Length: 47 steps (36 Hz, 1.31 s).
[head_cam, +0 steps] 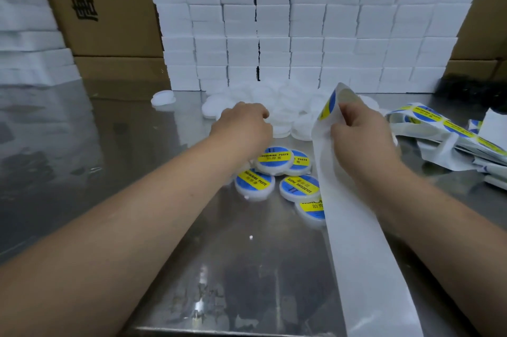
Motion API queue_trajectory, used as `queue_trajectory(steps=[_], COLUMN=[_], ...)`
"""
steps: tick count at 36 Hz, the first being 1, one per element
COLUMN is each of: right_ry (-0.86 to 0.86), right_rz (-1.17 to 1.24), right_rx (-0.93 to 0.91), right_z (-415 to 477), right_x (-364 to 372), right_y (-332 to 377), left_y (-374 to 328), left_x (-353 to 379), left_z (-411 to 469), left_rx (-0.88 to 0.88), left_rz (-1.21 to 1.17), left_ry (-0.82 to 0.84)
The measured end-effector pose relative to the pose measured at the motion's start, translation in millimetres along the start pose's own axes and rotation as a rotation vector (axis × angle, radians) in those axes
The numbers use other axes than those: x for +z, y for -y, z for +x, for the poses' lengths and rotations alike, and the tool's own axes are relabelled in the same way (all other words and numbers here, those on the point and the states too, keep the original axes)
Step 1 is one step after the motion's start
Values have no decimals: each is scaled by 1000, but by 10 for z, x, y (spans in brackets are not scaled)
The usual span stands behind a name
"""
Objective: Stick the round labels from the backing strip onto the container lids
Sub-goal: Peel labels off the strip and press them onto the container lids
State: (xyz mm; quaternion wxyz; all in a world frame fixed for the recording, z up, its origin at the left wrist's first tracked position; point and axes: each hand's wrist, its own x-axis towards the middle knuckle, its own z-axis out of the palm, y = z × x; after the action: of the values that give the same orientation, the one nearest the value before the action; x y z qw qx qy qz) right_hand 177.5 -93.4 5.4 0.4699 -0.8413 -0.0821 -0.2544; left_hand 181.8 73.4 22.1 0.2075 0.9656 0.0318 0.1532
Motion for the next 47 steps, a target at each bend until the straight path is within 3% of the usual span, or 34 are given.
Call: queue_trajectory(steps=[7,13,18,22,27,30,35,44,47], right_ry=[-10,-4,5,6,18,24,28,25,22], right_rz=[-73,-64,-68,-66,-58,-59,-72,-64,-55], right_rx=[-96,-135,-131,-143,-128,-125,-115,-115,-118], right_z=[11,23,22,11,9,21,15,16,17], right_x=[14,44,52,45,56,67,77,77,72], right_y=[-22,-46,-52,-37,-36,-41,-43,-38,-46], left_y=[104,143,81,24,-18,-8,-33,-42,-64], left_x=[48,266,409,471,495,498,494,378,312], left_z=[423,646,752,753,763,756,749,732,685], left_rx=[0,130,219,292,328,318,306,113,3], left_rz=[301,253,368,521,462,360,467,-39,-351], left_ry=[177,217,173,47,-42,-15,-26,-64,-127])
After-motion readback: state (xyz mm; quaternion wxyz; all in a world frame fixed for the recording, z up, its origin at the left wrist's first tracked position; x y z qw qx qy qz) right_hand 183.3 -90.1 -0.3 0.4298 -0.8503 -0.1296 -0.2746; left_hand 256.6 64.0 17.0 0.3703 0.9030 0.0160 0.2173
